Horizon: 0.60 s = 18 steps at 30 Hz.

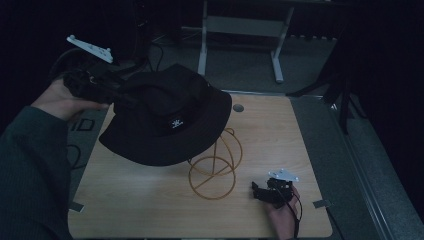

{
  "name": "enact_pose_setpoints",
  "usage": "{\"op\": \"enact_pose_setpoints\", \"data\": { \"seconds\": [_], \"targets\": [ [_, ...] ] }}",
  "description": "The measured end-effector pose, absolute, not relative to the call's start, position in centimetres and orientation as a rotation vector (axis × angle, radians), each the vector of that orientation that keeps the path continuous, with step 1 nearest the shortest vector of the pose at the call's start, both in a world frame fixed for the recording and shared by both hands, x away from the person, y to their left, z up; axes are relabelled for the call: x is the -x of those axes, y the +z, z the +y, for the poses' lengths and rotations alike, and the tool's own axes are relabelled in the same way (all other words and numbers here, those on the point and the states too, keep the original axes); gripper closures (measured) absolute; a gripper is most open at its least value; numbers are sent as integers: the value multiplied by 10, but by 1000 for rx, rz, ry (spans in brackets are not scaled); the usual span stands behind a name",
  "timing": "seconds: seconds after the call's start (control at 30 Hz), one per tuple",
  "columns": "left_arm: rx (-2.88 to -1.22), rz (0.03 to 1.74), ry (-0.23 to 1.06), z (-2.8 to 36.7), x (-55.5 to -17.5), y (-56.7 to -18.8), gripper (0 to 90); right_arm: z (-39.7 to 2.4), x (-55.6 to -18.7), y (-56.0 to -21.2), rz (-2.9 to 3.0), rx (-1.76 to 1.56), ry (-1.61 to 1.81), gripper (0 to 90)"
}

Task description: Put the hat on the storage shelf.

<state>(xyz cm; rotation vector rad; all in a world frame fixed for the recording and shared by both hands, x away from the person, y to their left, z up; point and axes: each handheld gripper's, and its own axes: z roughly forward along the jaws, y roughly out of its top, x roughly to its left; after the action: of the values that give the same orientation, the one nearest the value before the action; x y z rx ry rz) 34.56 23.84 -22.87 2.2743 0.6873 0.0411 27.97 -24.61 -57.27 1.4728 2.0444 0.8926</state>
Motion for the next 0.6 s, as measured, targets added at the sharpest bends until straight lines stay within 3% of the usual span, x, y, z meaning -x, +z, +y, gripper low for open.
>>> {"op": "enact_pose_setpoints", "data": {
  "seconds": [0.6],
  "targets": [
    [-2305, 635, 10, 212, -345, -228, 871, -246, -280, -573, 2046, -1470, 893, 118]
  ]
}}
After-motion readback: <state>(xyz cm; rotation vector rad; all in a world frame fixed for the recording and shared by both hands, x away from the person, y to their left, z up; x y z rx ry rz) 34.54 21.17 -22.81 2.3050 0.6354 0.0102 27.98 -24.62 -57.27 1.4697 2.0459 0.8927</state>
